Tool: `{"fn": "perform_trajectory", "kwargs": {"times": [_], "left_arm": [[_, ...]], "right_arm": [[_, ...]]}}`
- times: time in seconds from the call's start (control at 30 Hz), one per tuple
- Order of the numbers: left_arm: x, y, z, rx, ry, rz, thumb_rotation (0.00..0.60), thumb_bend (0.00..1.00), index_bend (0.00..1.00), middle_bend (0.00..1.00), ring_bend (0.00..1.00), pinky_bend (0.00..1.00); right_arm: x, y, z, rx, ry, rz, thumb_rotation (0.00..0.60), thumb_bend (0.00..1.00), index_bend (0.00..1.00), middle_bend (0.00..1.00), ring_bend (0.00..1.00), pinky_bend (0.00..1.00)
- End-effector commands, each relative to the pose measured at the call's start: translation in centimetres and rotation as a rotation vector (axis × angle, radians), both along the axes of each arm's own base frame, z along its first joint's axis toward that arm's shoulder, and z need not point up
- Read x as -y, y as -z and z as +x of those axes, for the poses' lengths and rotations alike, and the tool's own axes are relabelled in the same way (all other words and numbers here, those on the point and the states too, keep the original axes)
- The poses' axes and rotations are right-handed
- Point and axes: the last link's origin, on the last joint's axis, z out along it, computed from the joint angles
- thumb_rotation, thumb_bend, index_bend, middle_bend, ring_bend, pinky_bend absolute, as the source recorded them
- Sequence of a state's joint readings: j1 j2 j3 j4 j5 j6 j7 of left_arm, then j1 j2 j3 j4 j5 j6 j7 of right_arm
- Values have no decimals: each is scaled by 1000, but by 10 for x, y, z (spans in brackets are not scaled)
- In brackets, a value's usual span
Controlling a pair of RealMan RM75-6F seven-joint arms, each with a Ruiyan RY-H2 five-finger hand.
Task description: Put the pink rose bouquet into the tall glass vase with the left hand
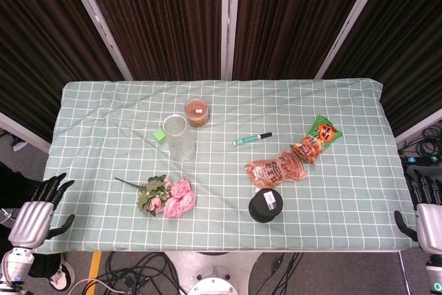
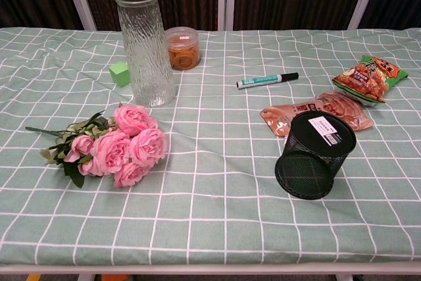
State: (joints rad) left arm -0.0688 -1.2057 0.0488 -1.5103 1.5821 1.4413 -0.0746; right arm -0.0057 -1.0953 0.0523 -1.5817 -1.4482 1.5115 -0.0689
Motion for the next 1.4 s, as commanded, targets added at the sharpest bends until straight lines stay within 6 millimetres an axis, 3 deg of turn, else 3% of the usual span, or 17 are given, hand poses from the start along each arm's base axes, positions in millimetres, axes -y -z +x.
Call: {"fn": "perform_trajectory", "kwargs": {"times": [0.03, 0.37, 0.6, 0.9, 1.4], "left_arm": [[0, 0, 0, 0, -1, -4, 600, 330, 110, 0, 6, 93], [-1, -3, 2, 42, 0, -6, 600, 330, 110, 0, 6, 94], [-5, 5, 20, 66, 64, -63, 600, 330, 110, 0, 6, 114], [-31, 23, 50, 102, 178, -140, 600, 330, 108, 0, 6, 128], [-78, 74, 93, 198, 258, -360, 600, 330, 96, 0, 6, 136]], "right_arm": [[0, 0, -1, -1, 9, 4, 600, 283, 0, 0, 0, 0], [1, 2, 1, -4, 6, 19, 600, 284, 0, 0, 0, 0], [2, 1, 7, 20, 2, -2, 600, 282, 0, 0, 0, 0], [8, -1, 10, 25, -3, 3, 600, 283, 0, 0, 0, 0], [16, 1, 16, 33, -7, 22, 600, 292, 0, 0, 0, 0]]}}
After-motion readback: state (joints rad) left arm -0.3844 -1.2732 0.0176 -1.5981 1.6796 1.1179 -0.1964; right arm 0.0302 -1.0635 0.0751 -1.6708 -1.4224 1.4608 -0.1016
